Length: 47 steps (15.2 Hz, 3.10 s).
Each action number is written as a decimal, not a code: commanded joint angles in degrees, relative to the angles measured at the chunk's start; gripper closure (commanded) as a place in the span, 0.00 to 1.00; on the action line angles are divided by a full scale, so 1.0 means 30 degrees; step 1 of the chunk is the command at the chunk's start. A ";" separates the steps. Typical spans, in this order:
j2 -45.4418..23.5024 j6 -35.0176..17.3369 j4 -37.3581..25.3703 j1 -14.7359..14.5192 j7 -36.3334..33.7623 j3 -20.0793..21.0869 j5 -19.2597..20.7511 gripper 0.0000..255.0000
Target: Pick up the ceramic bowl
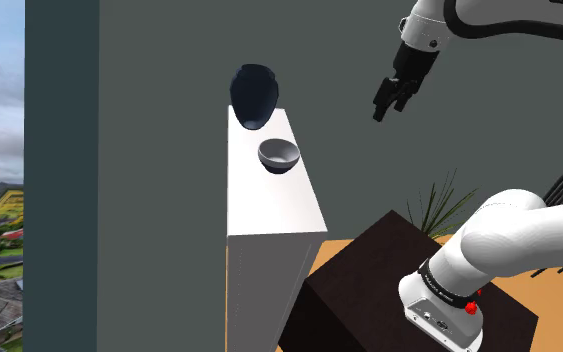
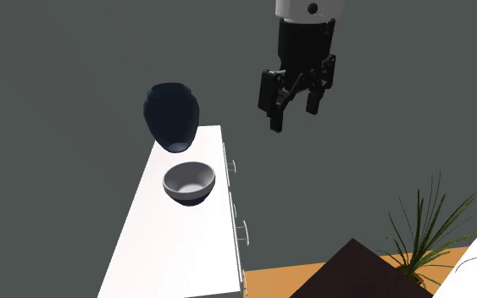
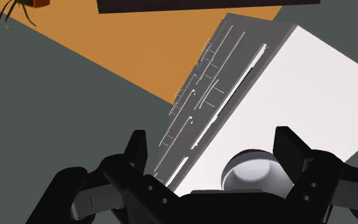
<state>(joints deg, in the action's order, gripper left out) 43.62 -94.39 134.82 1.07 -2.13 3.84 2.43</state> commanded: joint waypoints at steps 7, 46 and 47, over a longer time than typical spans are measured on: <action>-0.3217 -0.3033 -0.0114 -0.0200 -0.1757 0.1394 -0.0505 0.00; -1.9412 -1.0841 -0.7525 -0.1158 -0.9399 0.4513 0.3524 1.00; -1.9410 -1.0837 -0.7527 -0.1158 -0.9399 0.4514 0.3523 1.00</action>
<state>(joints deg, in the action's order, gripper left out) -14.58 -126.88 112.23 -2.40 -30.33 17.39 13.00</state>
